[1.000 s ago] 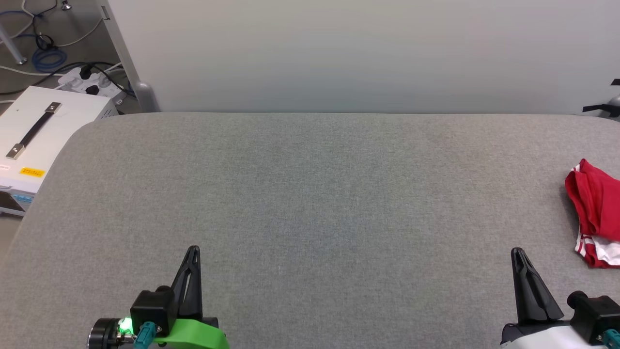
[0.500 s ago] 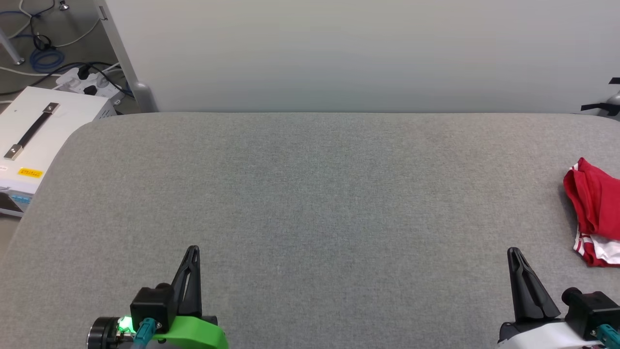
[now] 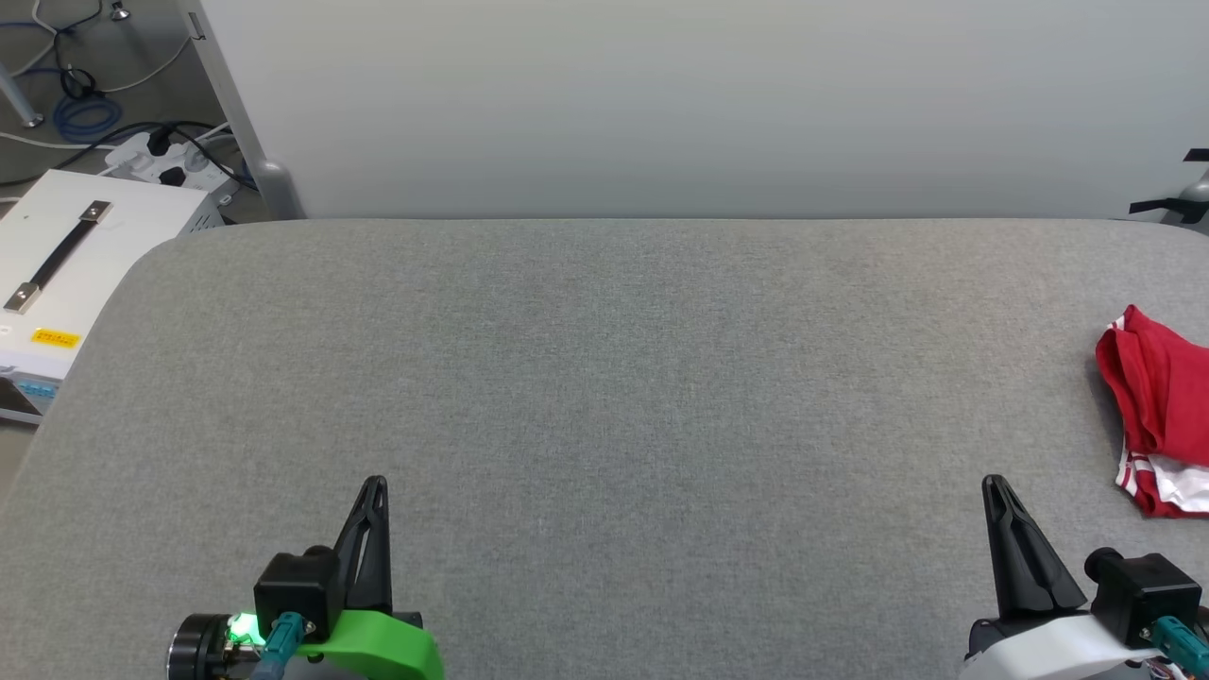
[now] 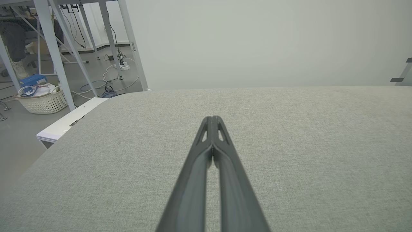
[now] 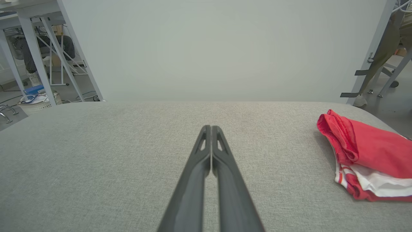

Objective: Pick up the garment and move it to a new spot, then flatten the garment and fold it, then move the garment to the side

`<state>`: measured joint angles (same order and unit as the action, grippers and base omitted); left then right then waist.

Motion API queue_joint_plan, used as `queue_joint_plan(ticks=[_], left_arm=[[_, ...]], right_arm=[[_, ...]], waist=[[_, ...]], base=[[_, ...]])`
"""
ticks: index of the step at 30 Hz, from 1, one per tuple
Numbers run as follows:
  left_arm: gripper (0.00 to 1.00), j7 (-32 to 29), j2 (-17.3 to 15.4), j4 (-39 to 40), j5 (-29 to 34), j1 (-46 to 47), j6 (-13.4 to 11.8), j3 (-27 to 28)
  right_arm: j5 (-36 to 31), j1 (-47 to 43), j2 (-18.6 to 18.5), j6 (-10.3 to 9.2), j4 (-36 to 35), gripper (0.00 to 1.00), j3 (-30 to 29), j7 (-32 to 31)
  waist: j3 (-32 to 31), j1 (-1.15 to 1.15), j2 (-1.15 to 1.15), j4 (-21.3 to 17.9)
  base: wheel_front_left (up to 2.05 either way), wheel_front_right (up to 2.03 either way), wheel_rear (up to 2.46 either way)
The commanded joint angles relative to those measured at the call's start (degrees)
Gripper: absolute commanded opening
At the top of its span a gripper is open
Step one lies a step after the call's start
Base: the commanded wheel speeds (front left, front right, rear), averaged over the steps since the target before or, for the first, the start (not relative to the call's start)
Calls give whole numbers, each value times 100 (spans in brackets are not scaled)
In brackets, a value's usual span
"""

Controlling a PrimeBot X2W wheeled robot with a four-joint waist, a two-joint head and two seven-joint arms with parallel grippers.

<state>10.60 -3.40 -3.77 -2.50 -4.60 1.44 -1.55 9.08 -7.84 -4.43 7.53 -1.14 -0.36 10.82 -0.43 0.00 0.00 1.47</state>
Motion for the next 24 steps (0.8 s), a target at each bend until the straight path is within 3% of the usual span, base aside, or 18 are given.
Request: queue_joint_plan(ticks=[1,24], left_arm=[[0,-27,14,27,36,113,-30,17],[0,-315,25,124,96,210,-62,55]], right_arm=[[-69,124,13,-1,18,0,2,-28],[-303,308,52,-2,44,0,11,-322]], waist=[[1,0,0,-2],[13,0,0,-43]], base=[[0,0,0],[0,0,0]])
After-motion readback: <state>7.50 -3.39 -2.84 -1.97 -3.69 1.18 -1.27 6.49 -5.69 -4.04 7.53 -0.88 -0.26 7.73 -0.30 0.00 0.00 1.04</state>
